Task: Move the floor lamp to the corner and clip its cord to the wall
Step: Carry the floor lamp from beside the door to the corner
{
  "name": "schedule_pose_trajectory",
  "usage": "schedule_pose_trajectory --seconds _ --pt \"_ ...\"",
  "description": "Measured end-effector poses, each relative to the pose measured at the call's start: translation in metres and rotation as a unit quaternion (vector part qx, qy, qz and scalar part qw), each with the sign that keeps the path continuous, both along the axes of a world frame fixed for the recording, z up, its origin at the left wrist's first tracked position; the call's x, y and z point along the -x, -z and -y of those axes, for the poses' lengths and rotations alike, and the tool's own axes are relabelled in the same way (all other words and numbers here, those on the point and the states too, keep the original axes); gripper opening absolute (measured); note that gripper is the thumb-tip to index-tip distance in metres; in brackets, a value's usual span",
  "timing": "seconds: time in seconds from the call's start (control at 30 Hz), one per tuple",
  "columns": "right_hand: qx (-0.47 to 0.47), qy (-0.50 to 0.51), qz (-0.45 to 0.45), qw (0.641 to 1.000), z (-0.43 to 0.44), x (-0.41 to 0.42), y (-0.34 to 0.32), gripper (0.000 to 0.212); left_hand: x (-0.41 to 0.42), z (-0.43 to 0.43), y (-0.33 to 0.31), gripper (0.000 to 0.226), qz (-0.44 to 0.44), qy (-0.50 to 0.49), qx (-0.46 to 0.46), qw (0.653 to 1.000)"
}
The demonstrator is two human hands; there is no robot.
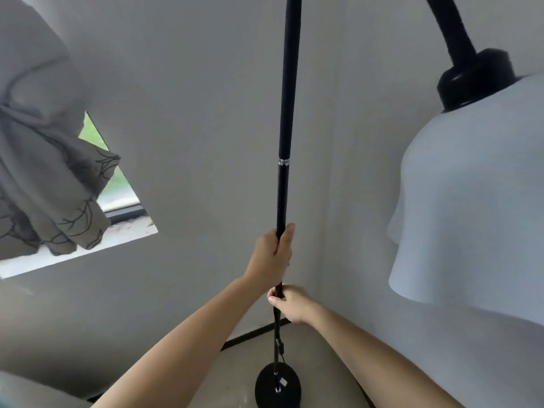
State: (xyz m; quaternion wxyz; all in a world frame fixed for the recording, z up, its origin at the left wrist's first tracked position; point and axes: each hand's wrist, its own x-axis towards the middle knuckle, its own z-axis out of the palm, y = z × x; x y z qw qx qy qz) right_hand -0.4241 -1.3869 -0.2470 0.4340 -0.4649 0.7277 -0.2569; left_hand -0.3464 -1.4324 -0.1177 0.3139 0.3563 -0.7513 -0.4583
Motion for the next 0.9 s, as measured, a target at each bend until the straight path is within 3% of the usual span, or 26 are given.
schedule_pose_trajectory --seconds 0.4,0.5,0.73,0.9 --pt "-0.013 0.162 -0.056 0.985 0.105 0.0 0.037 0.02 0.014 0.137 0.06 0.051 0.028 0.151 -0.052 0.987" --pt "-0.006 0.178 -0.055 0.983 0.116 0.002 0.041 0.01 0.018 0.154 0.067 0.053 0.061 0.19 -0.025 0.98" --pt "-0.001 0.219 -0.089 0.972 0.135 0.017 0.032 0.012 0.03 0.176 0.06 0.045 0.048 0.245 0.002 0.968" --pt "-0.014 0.227 -0.084 0.97 0.14 0.016 0.037 0.013 0.029 0.186 0.066 0.052 0.076 0.282 -0.002 0.956"
